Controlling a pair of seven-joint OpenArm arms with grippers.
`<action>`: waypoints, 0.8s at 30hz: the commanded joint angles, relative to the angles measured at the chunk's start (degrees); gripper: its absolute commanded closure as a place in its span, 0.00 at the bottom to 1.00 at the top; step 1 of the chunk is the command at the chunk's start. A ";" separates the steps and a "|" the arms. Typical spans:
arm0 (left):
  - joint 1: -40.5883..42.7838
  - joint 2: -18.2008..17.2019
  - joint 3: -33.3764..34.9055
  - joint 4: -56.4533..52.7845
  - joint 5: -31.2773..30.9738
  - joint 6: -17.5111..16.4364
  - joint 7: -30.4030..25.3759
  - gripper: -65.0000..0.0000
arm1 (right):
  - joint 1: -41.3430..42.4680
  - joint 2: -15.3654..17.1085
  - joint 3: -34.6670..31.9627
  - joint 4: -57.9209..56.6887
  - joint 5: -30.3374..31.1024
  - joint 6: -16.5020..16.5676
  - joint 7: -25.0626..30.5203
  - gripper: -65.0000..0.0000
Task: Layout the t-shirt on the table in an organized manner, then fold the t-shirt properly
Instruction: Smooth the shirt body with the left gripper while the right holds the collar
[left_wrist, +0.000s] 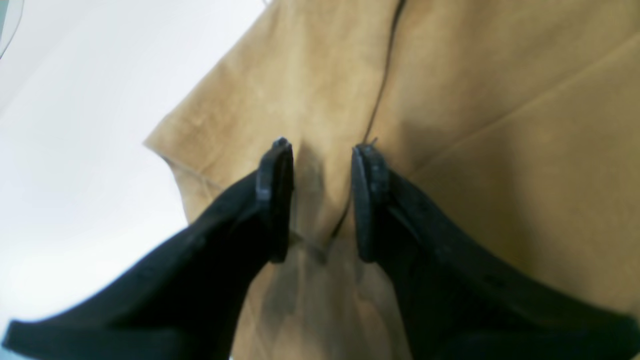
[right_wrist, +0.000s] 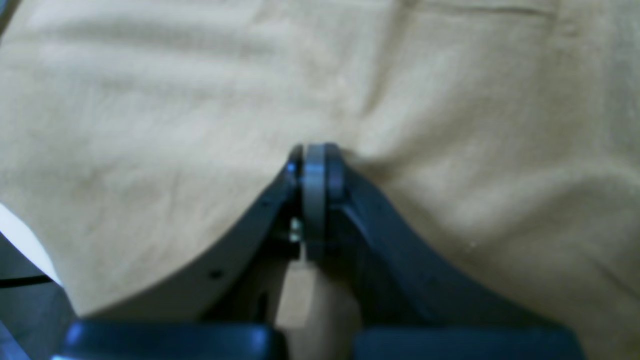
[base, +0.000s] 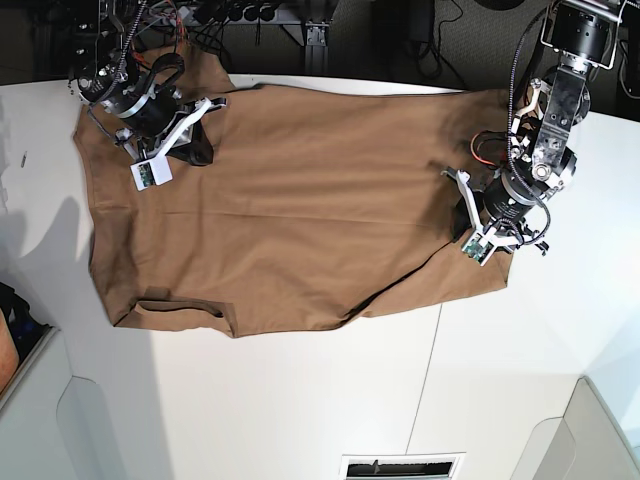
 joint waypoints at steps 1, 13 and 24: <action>-1.07 -0.66 -0.37 0.85 0.07 0.46 -1.51 0.65 | -0.22 0.46 0.20 0.26 -1.46 -0.66 -1.77 1.00; -1.57 -0.66 3.10 -3.56 4.11 2.25 -6.12 0.67 | -0.24 0.46 0.20 0.26 -1.46 -0.66 -1.79 1.00; -4.76 -0.68 3.10 -3.65 4.07 3.91 -4.81 0.96 | -0.35 0.46 0.20 0.26 -1.46 -0.66 -1.79 1.00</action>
